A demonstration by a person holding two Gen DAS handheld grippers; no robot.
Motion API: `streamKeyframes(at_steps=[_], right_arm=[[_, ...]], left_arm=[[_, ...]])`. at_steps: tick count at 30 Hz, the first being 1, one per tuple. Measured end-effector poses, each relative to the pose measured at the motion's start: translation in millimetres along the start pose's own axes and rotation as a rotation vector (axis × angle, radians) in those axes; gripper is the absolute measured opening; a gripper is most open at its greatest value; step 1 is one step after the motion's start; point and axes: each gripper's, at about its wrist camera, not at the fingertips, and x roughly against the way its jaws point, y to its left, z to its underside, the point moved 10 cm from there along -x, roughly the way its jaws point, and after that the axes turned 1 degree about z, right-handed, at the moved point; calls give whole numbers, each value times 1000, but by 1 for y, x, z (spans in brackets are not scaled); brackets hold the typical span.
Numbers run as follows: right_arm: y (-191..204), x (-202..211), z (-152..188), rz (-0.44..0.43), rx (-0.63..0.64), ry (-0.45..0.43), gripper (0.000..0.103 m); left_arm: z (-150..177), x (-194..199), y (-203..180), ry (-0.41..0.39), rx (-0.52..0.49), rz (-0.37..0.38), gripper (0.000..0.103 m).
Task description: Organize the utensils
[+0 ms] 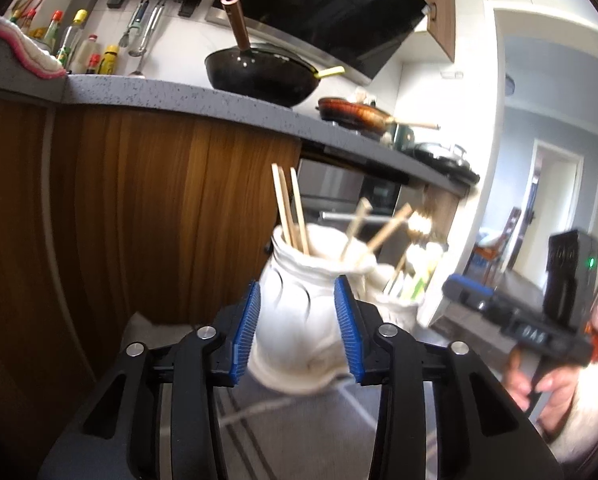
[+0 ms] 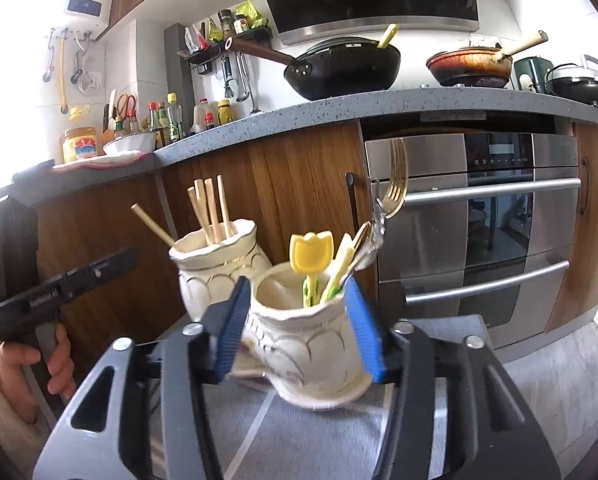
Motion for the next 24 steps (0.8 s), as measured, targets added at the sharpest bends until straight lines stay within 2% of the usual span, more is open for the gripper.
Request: streamKeyframes(at_steps=[2, 5, 7, 8, 11, 16, 19, 24], right_arm=[[0, 7, 7, 0, 5, 21, 63], [0, 16, 17, 6, 21, 47, 69], [0, 23, 24, 15, 41, 58, 73], [0, 27, 27, 23, 53, 61, 76], [-3, 34, 31, 46, 82, 63, 84], [-9, 41, 30, 87, 118, 42, 97], [-12, 41, 29, 113, 142, 26, 97], [-12, 40, 36, 130, 166, 14, 97]], left_arm=[[8, 4, -6, 19, -23, -17, 51], [21, 9, -15, 54, -49, -49, 56], [26, 12, -18, 65, -64, -77, 76], [27, 14, -20, 62, -71, -90, 82], [27, 19, -25, 52, -90, -113, 89], [29, 21, -29, 47, -132, -172, 93], [34, 20, -32, 43, -185, -223, 96], [41, 19, -36, 31, -223, -248, 98]])
